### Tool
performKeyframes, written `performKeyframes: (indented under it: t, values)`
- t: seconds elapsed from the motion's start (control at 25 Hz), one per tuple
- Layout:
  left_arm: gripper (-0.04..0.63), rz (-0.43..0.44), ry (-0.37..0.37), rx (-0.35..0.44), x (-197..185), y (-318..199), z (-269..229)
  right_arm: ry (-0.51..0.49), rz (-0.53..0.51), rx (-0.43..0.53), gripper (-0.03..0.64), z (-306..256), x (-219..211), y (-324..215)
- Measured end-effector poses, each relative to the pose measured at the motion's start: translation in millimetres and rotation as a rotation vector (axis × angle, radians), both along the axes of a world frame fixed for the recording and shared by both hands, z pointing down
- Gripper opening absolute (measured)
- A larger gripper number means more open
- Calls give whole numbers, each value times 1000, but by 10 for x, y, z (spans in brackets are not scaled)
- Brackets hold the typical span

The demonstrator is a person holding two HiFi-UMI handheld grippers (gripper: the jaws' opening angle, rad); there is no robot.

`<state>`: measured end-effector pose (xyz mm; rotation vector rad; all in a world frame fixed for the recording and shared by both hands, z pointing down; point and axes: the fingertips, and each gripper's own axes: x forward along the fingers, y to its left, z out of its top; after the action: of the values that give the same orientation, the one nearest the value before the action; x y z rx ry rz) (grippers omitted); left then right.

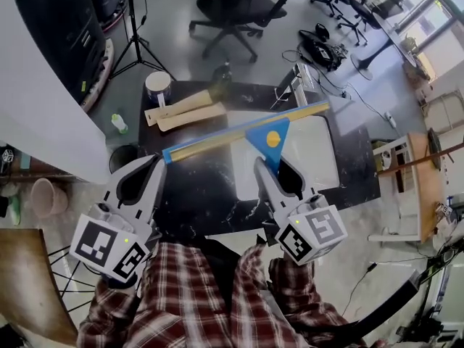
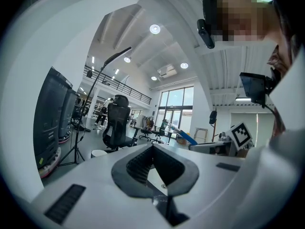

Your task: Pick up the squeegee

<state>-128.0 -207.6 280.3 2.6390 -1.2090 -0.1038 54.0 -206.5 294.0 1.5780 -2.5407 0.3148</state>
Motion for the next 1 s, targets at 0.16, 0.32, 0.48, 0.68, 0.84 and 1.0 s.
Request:
performKeyframes:
  t: [0.16,0.32,0.48,0.68,0.84,1.0]
  values:
    - [9,8,-1,3,50,-8,2,-62,-18,30,141,-89,-65,60]
    - [9,17,-2,4,90,-7,2,-85,-29,42,141,-124,-83,82]
    - [9,32,-3,2,144,7,15,-108,-52,43,141,-130,-142,96]
    - [9,39,-3,-5,175,40,18,-109,-87,37,141,-112,-229,132]
    - [9,37,-4,-10,165,61,42,-98,-100,35,141,-91,-273,151]
    - [9,40,-5,-11,176,89,47,-96,-109,34,141,-82,-298,173]
